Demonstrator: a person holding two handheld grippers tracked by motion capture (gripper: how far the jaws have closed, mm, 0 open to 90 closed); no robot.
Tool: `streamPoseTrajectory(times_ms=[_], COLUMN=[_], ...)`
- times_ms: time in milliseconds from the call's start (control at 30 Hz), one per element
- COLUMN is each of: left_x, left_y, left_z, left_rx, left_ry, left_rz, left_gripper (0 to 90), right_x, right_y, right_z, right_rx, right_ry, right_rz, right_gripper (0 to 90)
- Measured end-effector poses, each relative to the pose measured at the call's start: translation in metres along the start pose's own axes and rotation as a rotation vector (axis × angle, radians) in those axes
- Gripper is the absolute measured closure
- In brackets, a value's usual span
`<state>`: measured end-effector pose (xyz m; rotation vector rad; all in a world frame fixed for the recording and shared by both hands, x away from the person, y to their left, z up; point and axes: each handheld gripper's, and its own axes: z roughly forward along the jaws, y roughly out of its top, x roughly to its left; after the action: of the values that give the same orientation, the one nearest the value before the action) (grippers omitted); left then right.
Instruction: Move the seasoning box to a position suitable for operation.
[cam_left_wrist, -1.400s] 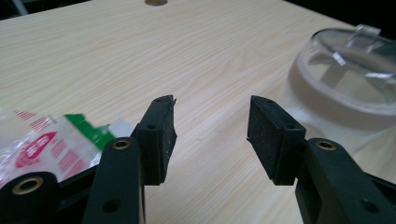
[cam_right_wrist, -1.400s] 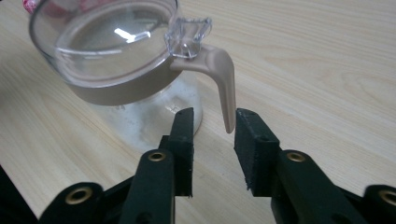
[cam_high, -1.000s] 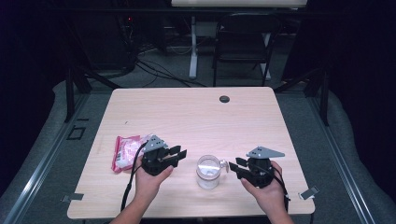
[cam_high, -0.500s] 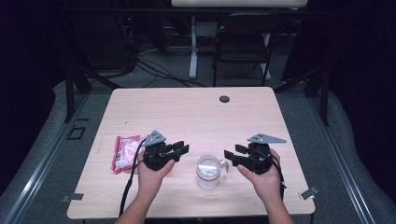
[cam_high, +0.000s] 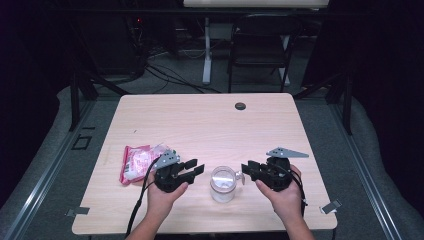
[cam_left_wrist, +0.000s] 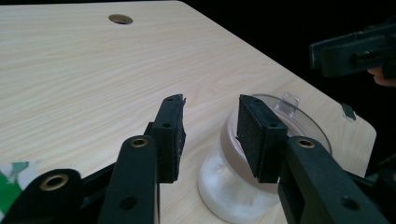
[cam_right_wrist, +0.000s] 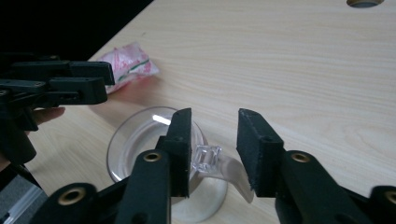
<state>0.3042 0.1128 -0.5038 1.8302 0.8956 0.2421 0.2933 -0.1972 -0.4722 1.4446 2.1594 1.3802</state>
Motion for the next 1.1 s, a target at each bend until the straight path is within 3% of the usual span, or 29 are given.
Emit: streamPoseTrajectory(times_ms=[67, 267, 433, 700, 900, 1100], left_x=[-0.003, -0.005, -0.007, -0.016, -0.02, -0.021], left_y=[-0.003, -0.007, -0.011, -0.016, -0.018, -0.02], left_z=[0.002, 0.003, 0.004, 0.009, 0.013, 0.016], left_rx=[0.012, 0.073, 0.102, 0.136, 0.166, 0.189], left_ry=[0.009, -0.012, -0.031, -0.044, -0.049, -0.057], left_rz=[0.009, 0.001, 0.007, 0.036, 0.063, 0.062], left_gripper=[60.8, 77.6, 89.1, 90.0, 90.0, 90.0], right_x=[0.0, -0.004, 0.002, 0.002, 0.0, 0.0], right_y=[-0.001, -0.005, -0.005, -0.005, -0.006, -0.006], right_z=[0.003, 0.013, 0.019, 0.023, 0.023, 0.023], right_rx=[0.009, 0.056, 0.081, 0.1, 0.103, 0.098], right_ry=[-0.016, -0.016, -0.012, -0.02, -0.001, -0.004], right_rz=[-0.003, 0.009, -0.016, -0.012, 0.004, 0.002], right_gripper=[69.2, 78.0, 80.6, 83.3, 83.5, 83.6])
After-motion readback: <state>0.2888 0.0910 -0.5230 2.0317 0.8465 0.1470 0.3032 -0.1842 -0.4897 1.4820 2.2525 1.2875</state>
